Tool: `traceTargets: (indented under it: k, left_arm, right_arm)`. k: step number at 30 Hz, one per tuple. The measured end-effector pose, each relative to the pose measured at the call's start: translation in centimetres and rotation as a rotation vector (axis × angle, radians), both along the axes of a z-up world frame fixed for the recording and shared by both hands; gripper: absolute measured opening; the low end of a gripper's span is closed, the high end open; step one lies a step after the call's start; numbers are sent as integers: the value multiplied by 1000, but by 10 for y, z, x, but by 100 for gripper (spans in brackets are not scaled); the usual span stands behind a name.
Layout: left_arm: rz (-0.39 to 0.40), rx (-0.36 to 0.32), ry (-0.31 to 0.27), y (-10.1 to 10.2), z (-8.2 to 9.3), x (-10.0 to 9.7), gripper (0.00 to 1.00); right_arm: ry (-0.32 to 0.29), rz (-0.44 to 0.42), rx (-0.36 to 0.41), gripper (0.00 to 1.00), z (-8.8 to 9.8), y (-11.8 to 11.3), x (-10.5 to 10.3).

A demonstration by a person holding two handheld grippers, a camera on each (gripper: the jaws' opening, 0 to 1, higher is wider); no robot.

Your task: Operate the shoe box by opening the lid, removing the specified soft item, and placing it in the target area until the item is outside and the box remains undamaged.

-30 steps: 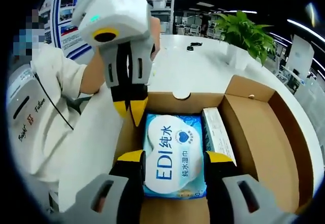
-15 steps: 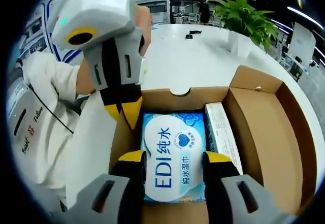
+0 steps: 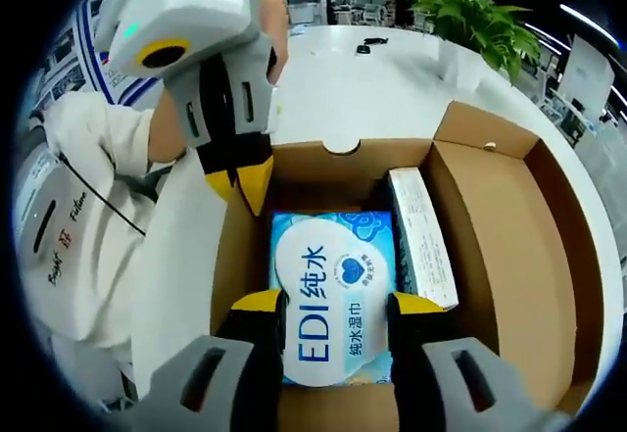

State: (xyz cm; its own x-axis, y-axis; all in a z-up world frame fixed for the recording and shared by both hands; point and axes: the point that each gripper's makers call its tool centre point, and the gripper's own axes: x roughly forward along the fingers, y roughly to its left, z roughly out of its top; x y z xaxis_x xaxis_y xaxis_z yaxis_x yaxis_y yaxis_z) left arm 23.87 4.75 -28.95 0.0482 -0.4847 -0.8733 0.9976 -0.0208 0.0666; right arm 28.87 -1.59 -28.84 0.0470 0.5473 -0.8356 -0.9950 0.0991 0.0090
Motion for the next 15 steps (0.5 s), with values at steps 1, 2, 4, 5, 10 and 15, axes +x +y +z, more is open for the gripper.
traceTargets:
  k: [1, 2, 4, 5, 10, 15]
  left_arm:
    - [0, 0, 0, 0, 0, 0, 1]
    - [0, -1, 0, 0, 0, 0, 1]
    - [2, -2, 1, 0, 0, 0, 1]
    - [-1, -3, 1, 0, 0, -1, 1]
    - [-4, -4, -1, 1, 1, -1, 1]
    - [-2, -5, 0, 1, 1, -1, 1]
  right_arm:
    - [2, -3, -4, 41, 0, -4, 0]
    - [3, -7, -7, 41, 0, -9, 0]
    - [4, -13, -13, 41, 0, -14, 1]
    - [3, -14, -15, 41, 0, -16, 0]
    - [-14, -6, -54, 41, 0, -29, -1]
    - [-16, -3, -87, 41, 0, -41, 1]
